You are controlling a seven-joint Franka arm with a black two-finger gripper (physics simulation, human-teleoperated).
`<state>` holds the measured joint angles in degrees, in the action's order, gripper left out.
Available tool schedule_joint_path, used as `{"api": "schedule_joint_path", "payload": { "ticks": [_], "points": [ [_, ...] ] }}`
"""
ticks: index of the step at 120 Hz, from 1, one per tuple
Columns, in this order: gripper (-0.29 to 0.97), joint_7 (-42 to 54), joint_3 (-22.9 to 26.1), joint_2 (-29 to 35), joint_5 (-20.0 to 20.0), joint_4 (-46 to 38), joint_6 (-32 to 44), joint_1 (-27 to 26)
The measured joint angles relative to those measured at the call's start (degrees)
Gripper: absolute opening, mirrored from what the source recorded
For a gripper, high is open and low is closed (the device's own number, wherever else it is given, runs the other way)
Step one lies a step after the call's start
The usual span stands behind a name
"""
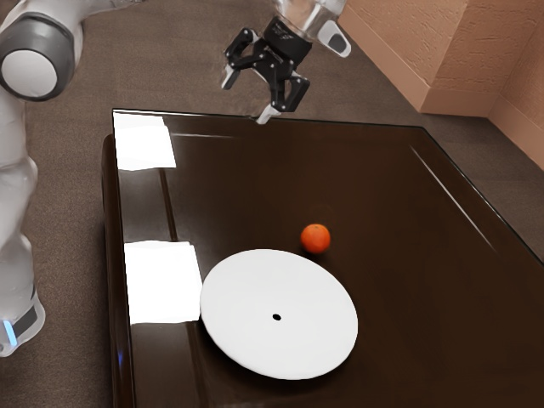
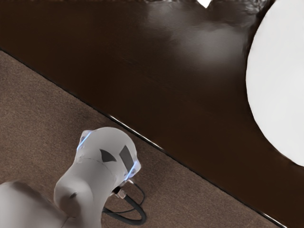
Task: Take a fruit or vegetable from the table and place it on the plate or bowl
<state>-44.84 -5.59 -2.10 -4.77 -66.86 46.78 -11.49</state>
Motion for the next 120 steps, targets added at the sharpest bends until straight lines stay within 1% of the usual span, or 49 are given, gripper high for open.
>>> {"api": "schedule_joint_path", "payload": {
  "ticks": [10,14,20,26,33,40,52,65,73,104,120],
  "points": [
    [0.68,-13.0,0.1,-1.2,-0.3,-1.2,8.2,-1.1],
    [0.68,-17.3,0.2,-2.0,-1.1,-1.3,10.8,-1.0],
    [0.68,-22.2,-1.0,-2.0,-3.3,-1.4,13.9,-1.2],
    [0.68,-23.9,-3.1,-2.4,-4.4,-1.6,16.3,-0.6],
    [0.68,-20.7,-4.4,-3.2,-4.1,-1.8,18.6,2.7],
    [0.68,-16.5,-4.7,-6.4,-4.6,-2.1,21.4,5.1],
    [0.68,-10.2,-5.0,-8.4,-6.1,-8.2,27.6,1.7],
    [0.68,-4.4,-5.0,-10.1,-8.1,-13.6,34.7,1.5],
    [0.68,-1.3,-5.0,-11.3,-9.4,-15.2,38.2,1.6],
    [0.68,7.8,-5.5,-14.8,-14.9,-19.8,46.5,2.1],
    [0.68,11.3,-6.3,-12.8,-17.1,-25.3,50.5,1.5]
  ]
}}
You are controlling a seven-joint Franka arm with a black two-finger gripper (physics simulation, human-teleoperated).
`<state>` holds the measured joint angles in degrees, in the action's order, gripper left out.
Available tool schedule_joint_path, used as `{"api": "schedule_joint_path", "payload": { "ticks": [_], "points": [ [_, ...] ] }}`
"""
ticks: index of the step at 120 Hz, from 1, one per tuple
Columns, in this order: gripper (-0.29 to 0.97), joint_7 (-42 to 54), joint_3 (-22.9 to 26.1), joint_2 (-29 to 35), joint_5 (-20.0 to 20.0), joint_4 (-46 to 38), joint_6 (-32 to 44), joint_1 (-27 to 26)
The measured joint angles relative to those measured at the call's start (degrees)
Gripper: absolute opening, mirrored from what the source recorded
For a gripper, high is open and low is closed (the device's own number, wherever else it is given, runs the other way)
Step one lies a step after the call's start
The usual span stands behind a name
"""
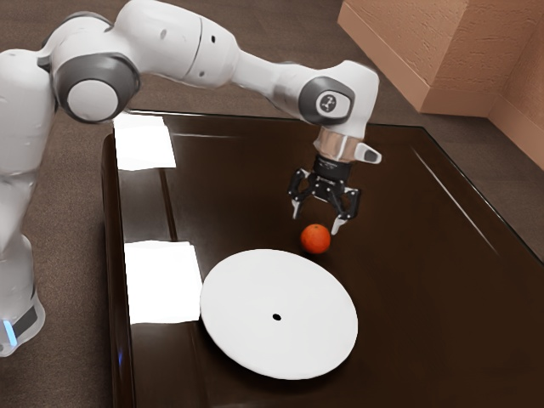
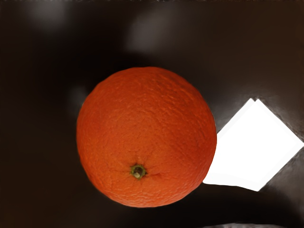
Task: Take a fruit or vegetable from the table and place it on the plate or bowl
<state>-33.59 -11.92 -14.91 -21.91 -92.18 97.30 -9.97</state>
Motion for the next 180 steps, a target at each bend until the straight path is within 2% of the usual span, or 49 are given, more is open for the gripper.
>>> {"api": "schedule_joint_path", "payload": {
  "ticks": [28,55,114,120,131,159,180],
  "points": [
    [0.68,4.4,-0.9,0.3,-1.2,-2.0,3.8,0.2],
    [0.68,7.3,-0.9,-2.1,-2.4,-2.1,6.5,-0.4],
    [0.68,11.0,-0.9,-5.1,-4.2,-2.5,8.7,-0.1],
    [0.73,11.1,-1.0,-5.5,-4.3,-2.5,8.8,-0.1],
    [0.94,11.4,-1.0,-5.6,-5.1,-2.5,8.9,-0.1],
    [0.44,11.7,-1.0,-5.1,-4.9,-2.4,9.1,-0.5],
    [0.22,11.0,-1.0,-2.9,-4.1,-2.4,9.1,-0.6]
  ]
}}
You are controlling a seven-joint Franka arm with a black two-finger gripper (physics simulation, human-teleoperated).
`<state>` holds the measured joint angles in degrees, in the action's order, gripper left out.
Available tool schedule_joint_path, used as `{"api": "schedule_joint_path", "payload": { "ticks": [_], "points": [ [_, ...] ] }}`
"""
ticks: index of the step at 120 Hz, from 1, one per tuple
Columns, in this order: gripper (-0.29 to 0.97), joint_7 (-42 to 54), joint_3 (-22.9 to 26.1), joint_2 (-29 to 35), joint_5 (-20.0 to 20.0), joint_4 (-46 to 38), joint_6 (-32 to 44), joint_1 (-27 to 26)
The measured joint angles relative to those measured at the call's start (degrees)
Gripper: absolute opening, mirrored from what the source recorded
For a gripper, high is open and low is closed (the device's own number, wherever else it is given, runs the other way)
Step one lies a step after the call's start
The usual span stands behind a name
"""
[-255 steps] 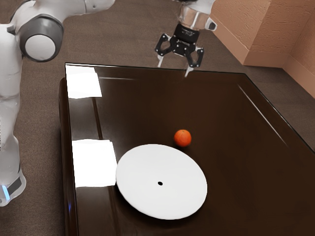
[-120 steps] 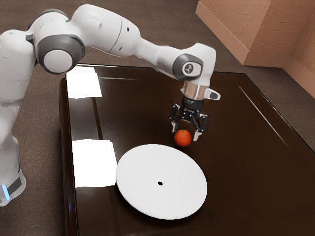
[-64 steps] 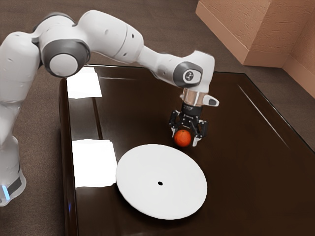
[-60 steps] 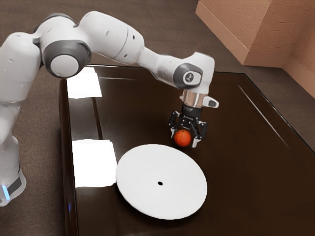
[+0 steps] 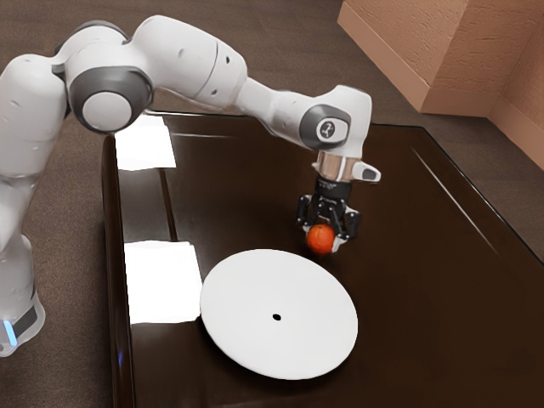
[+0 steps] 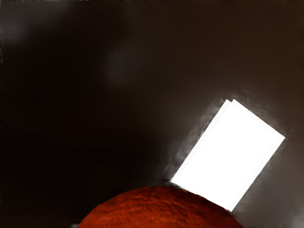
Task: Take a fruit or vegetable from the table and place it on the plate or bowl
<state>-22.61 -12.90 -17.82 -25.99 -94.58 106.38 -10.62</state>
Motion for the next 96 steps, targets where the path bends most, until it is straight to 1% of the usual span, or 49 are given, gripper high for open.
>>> {"api": "schedule_joint_path", "payload": {
  "ticks": [12,16,30,38,42,47,57,63,86,92,96],
  "points": [
    [0.23,-0.8,0.0,5.2,0.5,-0.4,-0.1,-0.9],
    [0.22,-1.3,0.0,7.9,0.6,-1.7,-0.1,-1.7],
    [0.23,-4.6,0.3,19.5,2.3,-9.2,-0.1,-7.8],
    [0.23,-7.2,0.6,26.3,4.1,-14.3,-0.2,-11.7],
    [0.23,-8.7,1.6,29.2,4.8,-16.5,-0.2,-12.7],
    [0.23,-10.5,3.1,31.4,5.4,-18.1,-0.2,-13.4],
    [0.23,-14.3,7.1,33.5,6.1,-19.5,-0.3,-14.2],
    [0.23,-16.4,8.6,33.9,6.3,-19.8,-0.3,-14.4],
    [0.24,-22.9,9.6,34.0,6.5,-20.3,-0.4,-14.0],
    [0.37,-24.3,9.7,34.2,6.4,-20.3,-0.4,-14.2],
    [0.43,-25.1,9.7,34.3,6.2,-20.3,-0.4,-14.3]
  ]
}}
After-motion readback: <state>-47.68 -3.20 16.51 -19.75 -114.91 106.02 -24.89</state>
